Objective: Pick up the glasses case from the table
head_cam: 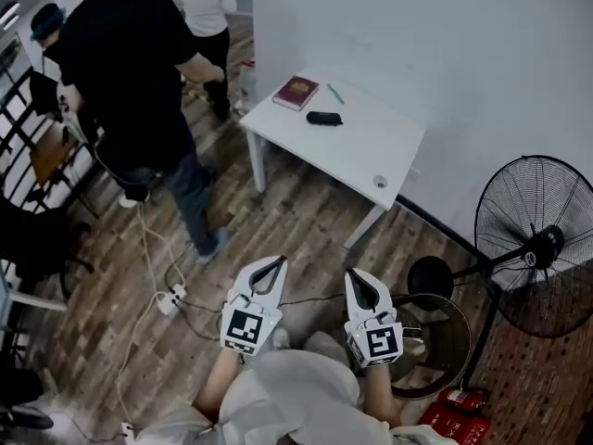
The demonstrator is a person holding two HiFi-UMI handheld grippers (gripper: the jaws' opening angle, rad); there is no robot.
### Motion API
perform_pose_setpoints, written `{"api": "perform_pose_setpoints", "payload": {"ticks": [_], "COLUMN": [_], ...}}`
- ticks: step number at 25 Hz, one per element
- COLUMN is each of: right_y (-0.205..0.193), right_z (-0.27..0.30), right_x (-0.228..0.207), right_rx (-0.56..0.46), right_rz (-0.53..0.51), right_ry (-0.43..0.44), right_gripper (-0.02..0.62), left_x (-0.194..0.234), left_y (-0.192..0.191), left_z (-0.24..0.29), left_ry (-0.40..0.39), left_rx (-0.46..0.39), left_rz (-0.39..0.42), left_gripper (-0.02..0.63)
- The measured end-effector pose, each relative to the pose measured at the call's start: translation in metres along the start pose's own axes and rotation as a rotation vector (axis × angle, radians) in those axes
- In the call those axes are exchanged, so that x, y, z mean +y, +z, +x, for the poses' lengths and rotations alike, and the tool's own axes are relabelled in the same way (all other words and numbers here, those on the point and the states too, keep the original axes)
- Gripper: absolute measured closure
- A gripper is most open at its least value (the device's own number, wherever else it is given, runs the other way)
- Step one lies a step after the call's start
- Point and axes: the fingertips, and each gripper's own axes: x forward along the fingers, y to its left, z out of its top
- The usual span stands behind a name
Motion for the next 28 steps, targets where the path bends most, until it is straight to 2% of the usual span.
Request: {"api": "perform_pose_setpoints", "payload": {"ticks": [17, 28], "right_y": [-0.006, -0.003], "right_z": [0.092, 0.168], "right_x": [-0.032, -0.097], "right_rx": [0.007, 0.021], "right_rz": [-0.001, 0.025], "right_ry": [0.034, 0.068], "right_gripper": [0.592, 0.592], "left_x": [0.062, 0.105], "left_y": [-0.007, 0.002], "left_z": [0.068, 0.15], "left_ry": [0.011, 0.034], "left_rx": [0.002, 0.015], "left_rz": [-0.003, -0.015], "left_gripper": [0.589, 0.589]}}
